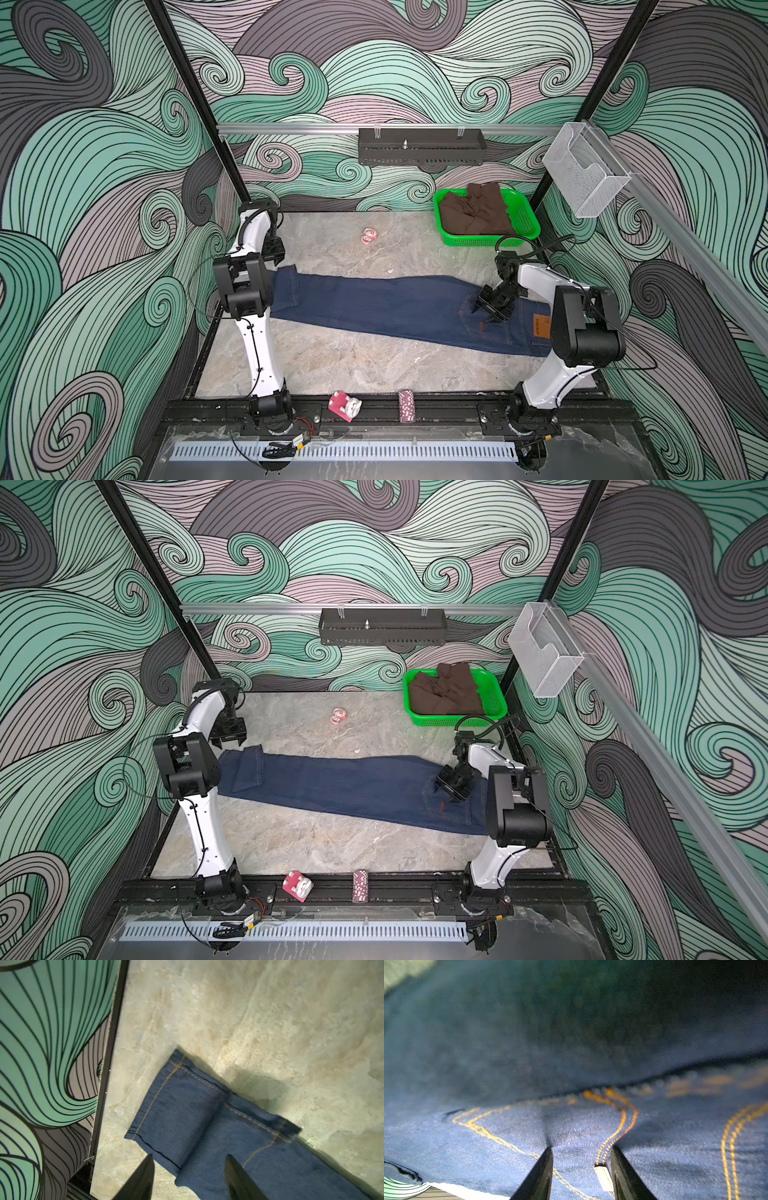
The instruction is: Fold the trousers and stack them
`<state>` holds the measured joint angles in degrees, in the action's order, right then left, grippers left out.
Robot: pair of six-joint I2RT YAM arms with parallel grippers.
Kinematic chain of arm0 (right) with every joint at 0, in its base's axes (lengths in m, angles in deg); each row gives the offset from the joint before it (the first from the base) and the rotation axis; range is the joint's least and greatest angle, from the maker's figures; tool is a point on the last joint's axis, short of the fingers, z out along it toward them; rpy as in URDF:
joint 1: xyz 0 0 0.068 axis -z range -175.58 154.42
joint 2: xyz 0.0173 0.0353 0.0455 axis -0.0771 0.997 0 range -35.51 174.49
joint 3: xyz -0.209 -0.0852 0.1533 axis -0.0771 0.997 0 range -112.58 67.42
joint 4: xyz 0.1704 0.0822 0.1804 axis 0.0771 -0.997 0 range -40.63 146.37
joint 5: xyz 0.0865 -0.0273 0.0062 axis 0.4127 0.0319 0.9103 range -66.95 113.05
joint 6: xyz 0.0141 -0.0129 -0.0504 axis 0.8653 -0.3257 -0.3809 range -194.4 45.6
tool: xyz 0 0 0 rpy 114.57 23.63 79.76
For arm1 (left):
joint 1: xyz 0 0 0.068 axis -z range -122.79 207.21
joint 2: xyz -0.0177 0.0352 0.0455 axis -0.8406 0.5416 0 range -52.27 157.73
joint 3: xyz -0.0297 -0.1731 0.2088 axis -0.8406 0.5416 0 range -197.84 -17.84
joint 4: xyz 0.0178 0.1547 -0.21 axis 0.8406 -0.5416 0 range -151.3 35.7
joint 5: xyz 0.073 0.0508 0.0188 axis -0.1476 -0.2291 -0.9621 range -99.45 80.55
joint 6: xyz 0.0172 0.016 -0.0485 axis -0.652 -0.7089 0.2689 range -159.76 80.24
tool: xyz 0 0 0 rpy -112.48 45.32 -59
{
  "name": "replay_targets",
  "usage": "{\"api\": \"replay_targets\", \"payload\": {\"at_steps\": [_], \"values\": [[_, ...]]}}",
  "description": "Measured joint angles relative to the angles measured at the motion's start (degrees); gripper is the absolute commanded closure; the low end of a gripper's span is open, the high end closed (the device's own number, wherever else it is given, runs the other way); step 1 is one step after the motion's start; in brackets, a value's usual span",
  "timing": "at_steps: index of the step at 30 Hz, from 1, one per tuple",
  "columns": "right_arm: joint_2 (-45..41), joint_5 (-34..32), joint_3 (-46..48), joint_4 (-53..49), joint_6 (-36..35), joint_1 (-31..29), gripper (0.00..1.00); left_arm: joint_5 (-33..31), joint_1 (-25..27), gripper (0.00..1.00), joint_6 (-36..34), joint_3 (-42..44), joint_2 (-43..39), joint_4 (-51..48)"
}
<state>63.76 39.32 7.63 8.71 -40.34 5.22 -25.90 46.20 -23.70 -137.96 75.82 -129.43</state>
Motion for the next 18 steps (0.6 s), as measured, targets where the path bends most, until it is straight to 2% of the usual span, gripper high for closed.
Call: {"api": "replay_targets", "payload": {"at_steps": [3, 5, 10, 14, 18], "values": [[0.0, 0.0, 0.0, -0.2, 0.0, 0.0, 0.53, 2.7, -0.8, 0.39, -0.1, 1.0, -2.5, 0.5], [0.0, 0.0, 0.0, -0.2, 0.0, -0.2, 0.53, 5.4, 0.2, 0.41, -0.4, 5.9, -6.2, 1.5], [0.0, 0.0, 0.0, 0.0, 0.0, -0.5, 0.53, 13.3, 6.8, 0.39, -0.3, 22.6, -15.0, 3.8], [0.0, 0.0, 0.0, 0.1, 0.0, -0.8, 0.53, 16.3, 9.3, 0.36, 0.1, 30.4, -14.6, 6.0], [0.0, 0.0, 0.0, 0.2, 0.0, -0.9, 0.53, 16.6, 9.3, 0.35, 0.4, 31.7, -12.8, 7.5]]}}
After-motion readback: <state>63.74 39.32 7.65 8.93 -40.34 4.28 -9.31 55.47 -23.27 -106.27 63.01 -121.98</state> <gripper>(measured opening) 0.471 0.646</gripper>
